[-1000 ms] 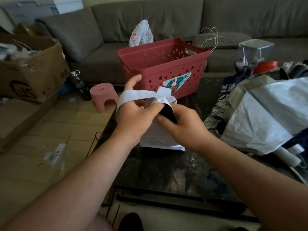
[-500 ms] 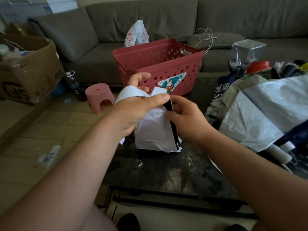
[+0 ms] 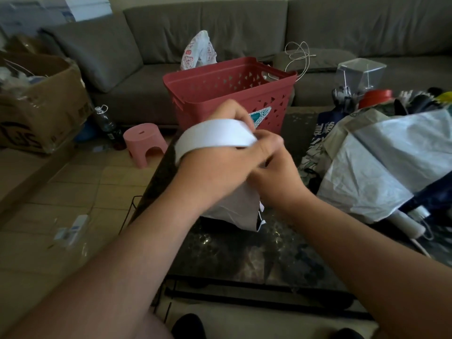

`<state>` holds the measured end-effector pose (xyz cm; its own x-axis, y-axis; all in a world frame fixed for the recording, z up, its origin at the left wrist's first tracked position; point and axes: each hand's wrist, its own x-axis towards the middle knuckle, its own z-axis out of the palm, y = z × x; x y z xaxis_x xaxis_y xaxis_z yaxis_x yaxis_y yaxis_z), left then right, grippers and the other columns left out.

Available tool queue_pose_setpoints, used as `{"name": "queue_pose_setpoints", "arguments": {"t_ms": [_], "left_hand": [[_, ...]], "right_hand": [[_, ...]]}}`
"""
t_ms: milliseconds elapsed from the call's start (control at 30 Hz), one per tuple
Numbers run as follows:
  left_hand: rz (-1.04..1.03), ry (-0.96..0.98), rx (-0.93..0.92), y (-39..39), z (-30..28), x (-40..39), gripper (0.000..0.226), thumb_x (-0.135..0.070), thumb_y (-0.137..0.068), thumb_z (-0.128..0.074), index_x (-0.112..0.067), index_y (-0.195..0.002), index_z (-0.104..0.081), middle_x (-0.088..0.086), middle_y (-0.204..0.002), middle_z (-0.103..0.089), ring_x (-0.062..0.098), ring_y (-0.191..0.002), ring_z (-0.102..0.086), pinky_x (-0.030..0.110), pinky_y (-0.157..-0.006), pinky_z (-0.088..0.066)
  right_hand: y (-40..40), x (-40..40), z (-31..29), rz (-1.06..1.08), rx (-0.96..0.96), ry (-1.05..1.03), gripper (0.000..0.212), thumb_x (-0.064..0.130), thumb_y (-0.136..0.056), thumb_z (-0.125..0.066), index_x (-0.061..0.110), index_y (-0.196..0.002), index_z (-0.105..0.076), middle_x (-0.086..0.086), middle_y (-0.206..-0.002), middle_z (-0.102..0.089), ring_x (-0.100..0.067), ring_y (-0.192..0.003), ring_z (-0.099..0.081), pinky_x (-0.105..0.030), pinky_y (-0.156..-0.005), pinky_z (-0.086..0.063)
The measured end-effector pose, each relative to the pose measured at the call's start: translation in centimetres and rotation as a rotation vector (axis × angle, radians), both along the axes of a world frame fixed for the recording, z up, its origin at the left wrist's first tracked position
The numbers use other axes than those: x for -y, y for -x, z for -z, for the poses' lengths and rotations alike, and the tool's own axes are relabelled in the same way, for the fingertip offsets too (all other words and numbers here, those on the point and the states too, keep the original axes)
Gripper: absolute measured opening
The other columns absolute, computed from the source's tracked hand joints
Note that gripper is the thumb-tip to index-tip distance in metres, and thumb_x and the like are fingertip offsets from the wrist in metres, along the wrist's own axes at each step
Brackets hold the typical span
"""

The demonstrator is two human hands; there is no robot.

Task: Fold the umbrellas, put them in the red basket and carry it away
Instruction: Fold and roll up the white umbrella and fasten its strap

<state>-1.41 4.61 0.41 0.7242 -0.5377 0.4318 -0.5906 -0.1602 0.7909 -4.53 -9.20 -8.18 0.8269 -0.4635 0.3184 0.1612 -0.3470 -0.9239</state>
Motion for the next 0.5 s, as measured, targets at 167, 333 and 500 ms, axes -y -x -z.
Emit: {"name": "queue_pose_setpoints", "arguments": {"t_ms": [167, 333, 500], "left_hand": [[0.749, -0.477, -0.202, 1.6, -0.5, -2.0, 0.035, -0.006, -0.076, -0.092, -0.018, -0.095, -0.065, -0.001, -0.085, -0.074, 0.01, -0.075, -0.067, 0.035, -0.068, -0.056], [0.869, -0.839, -0.688, -4.5, 3.0, -5.5, 0.041, 0.006, -0.09, -0.074, -0.021, -0.12, -0.072, 0.013, -0.107, -0.075, 0.034, -0.102, -0.074, 0.046, -0.082, -0.065], [0.295, -0.002, -0.373, -6.8, 4.2, -4.6, 0.032, -0.038, -0.071, -0.094, -0.042, -0.094, -0.072, -0.004, -0.091, -0.064, 0.01, -0.077, -0.062, 0.03, -0.07, -0.054]], "right_hand": [[0.2, 2.0, 0.1, -0.112, -0.009, -0.056, 0.016, 0.002, -0.086, -0.075, 0.015, -0.095, -0.071, -0.001, -0.081, -0.065, -0.019, -0.075, -0.06, -0.029, -0.068, -0.05], [0.8, 2.9, 0.0, -0.091, -0.047, -0.049, 0.025, 0.004, -0.087, -0.08, 0.022, -0.073, -0.07, -0.003, -0.067, -0.065, -0.022, -0.062, -0.057, -0.049, -0.058, -0.056], [1.2, 2.1, -1.0, -0.126, -0.032, 0.023, 0.021, 0.005, -0.086, -0.083, 0.024, -0.083, -0.073, 0.008, -0.077, -0.073, -0.009, -0.071, -0.067, -0.036, -0.064, -0.059]]}}
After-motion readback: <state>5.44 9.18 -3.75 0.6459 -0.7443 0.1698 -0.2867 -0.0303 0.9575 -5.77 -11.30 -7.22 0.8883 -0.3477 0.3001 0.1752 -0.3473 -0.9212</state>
